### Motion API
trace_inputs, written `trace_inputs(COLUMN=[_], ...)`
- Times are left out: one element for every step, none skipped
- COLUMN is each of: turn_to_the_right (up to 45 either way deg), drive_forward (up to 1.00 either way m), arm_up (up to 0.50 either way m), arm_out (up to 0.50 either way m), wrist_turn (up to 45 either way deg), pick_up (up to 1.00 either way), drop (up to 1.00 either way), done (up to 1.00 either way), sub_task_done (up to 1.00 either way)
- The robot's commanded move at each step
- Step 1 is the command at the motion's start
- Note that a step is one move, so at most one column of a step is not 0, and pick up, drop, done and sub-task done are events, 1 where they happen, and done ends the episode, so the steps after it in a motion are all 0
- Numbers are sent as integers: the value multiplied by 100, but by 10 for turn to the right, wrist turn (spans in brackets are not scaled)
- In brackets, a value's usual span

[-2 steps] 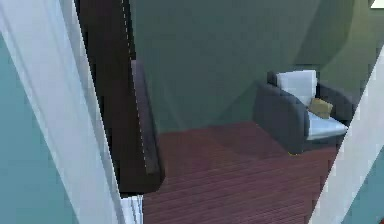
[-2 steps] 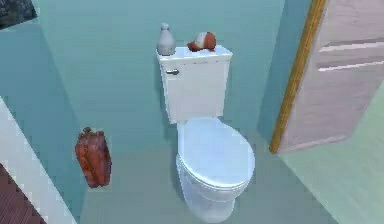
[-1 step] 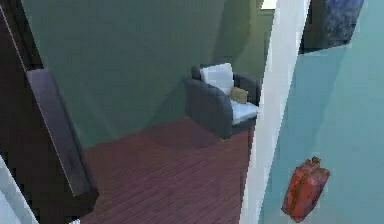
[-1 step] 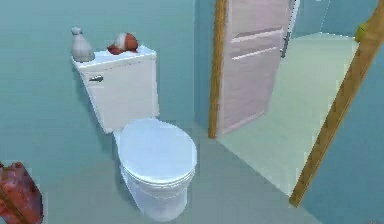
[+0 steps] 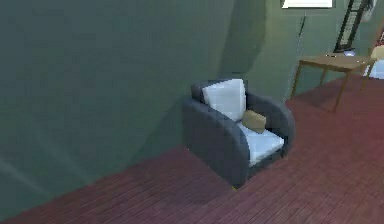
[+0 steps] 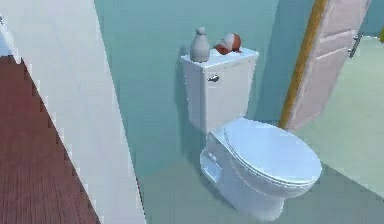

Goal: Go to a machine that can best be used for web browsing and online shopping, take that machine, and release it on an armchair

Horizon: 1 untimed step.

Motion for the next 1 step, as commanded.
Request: trace_inputs(turn_to_the_right=[-60], drive_forward=[0], arm_up=[0], arm_out=[0], wrist_turn=[0], pick_up=[0], drop=[0], done=[0], sub_task_done=[0])
